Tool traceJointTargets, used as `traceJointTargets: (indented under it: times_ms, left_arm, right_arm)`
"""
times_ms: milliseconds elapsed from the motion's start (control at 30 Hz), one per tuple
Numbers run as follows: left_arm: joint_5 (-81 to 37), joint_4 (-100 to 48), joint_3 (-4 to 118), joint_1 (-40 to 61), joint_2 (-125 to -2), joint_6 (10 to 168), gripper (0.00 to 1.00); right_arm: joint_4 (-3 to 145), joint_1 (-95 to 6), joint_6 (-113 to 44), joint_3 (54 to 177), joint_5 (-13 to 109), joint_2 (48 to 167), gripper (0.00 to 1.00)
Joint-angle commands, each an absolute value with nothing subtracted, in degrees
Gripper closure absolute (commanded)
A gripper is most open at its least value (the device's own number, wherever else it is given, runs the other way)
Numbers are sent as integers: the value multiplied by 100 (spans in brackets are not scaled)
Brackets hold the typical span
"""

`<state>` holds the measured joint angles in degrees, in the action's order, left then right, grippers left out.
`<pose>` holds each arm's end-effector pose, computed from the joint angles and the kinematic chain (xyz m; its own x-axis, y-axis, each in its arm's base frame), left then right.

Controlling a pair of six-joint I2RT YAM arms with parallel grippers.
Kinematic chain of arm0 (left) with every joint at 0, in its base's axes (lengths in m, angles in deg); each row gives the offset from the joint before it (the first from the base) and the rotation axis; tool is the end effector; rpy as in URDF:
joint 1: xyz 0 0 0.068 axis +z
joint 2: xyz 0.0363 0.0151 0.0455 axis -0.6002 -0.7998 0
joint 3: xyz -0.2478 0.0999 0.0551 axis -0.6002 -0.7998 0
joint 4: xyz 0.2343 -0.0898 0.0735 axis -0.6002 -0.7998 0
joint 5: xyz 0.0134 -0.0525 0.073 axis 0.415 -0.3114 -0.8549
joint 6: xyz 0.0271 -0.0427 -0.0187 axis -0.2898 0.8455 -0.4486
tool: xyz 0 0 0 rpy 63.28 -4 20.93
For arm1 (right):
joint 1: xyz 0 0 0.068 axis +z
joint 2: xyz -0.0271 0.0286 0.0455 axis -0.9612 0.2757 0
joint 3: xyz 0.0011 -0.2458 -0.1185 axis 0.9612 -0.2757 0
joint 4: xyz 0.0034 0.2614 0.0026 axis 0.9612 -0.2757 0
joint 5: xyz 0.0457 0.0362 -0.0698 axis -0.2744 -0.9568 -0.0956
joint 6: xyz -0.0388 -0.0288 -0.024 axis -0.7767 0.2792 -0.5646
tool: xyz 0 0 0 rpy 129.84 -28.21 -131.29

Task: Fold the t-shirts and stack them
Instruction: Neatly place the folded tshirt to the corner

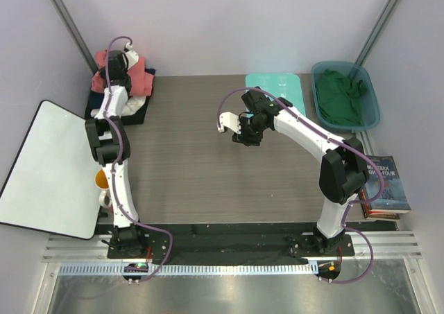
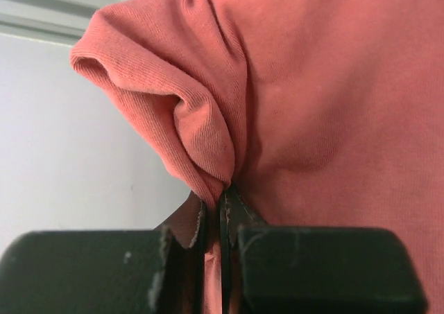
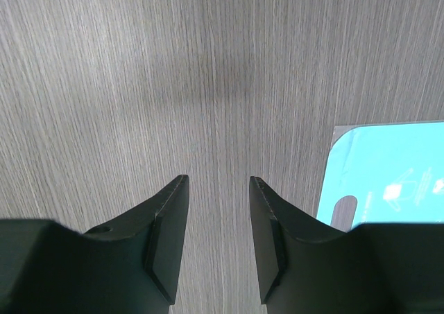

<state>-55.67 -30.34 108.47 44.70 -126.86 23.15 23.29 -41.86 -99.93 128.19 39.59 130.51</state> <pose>0.5649 0.0929 0.2487 -0.6039 0.6575 -0.4505 -0.0667 0.5215 0.8507 0.3196 0.2122 0.2653 0.1254 -0.8882 -0.4419 -0.9679 -0.0118 -0.2509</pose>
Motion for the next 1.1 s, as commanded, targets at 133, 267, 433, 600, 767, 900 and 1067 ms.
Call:
traceJointTargets:
  times_ms: [133, 267, 433, 600, 767, 900, 1067]
  left_arm:
    - [-5714, -2394, 11168, 4769, -12848, 2031, 100]
    - [-5626, -2368, 11301, 4796, -13024, 1952, 100]
    - [-5775, -1710, 11090, 4796, -13235, 1574, 14]
    - [-6021, -1271, 10730, 4831, -13122, 1696, 0]
    - [-5873, -786, 9801, 4761, -12481, 1916, 0]
    - [-5355, -821, 8745, 4612, -11752, 2083, 0]
    - [-5291, -418, 7795, 4497, -11083, 2215, 0]
  right_arm:
    - [2344, -4183, -9959, 12965, 3963, 12914, 55]
    - [2318, -4165, -9942, 12992, 3962, 12940, 54]
    - [2318, -4139, -9942, 13001, 3989, 12967, 54]
    - [2318, -4130, -9933, 12974, 3998, 12976, 53]
    - [2318, -4130, -9942, 13009, 3980, 13046, 53]
    - [2309, -4121, -9951, 13080, 3971, 13107, 53]
    - [2309, -4130, -9951, 13115, 3928, 13186, 53]
